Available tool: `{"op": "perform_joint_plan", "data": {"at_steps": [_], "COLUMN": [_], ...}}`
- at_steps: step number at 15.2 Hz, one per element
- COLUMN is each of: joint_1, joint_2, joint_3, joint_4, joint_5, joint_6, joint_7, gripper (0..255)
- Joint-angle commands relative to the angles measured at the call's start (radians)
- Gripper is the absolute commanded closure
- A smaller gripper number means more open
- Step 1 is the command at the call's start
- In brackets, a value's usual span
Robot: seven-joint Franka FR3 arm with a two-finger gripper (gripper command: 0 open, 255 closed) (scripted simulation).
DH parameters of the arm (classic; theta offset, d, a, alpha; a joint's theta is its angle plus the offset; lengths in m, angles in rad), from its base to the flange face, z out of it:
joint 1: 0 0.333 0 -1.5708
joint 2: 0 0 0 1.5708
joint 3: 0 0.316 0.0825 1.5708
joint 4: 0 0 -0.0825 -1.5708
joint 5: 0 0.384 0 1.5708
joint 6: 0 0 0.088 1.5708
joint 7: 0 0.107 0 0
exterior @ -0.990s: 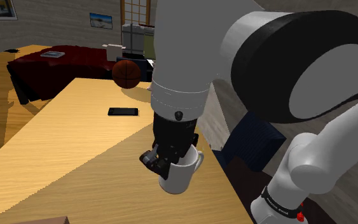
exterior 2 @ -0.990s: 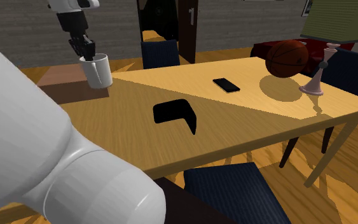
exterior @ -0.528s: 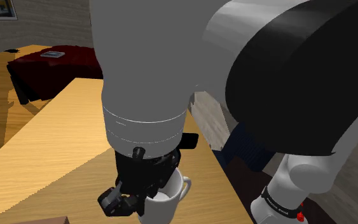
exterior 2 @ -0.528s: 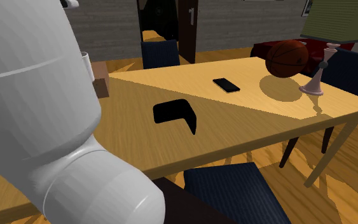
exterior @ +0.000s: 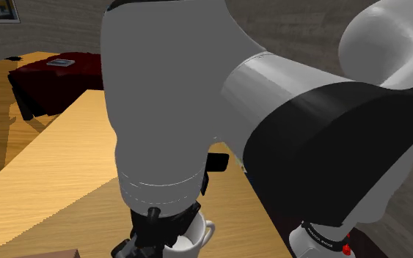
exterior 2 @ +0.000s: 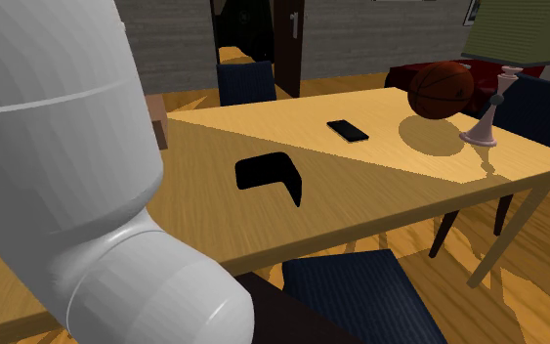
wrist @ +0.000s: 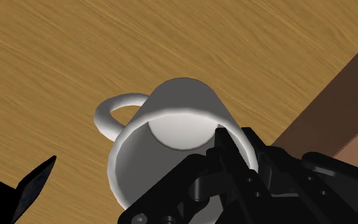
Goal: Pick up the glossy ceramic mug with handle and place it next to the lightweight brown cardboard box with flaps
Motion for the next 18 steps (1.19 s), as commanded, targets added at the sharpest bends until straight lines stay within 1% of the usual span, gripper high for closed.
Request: {"op": "perform_joint_plan", "data": {"at_steps": [1,9,18], "joint_1": [0.002,0.015,0.048], "joint_2": [0.011,0.068,0.157], "joint_3": [0.002,0.003,-0.018], "joint_4": [-0.021,-0.096,-0.161], "joint_5": [-0.011,-0.070,-0.167], "joint_6": [0.026,0.124,0.226], "joint_7": [0.010,0.057,0.130], "gripper": [255,255,255]}}
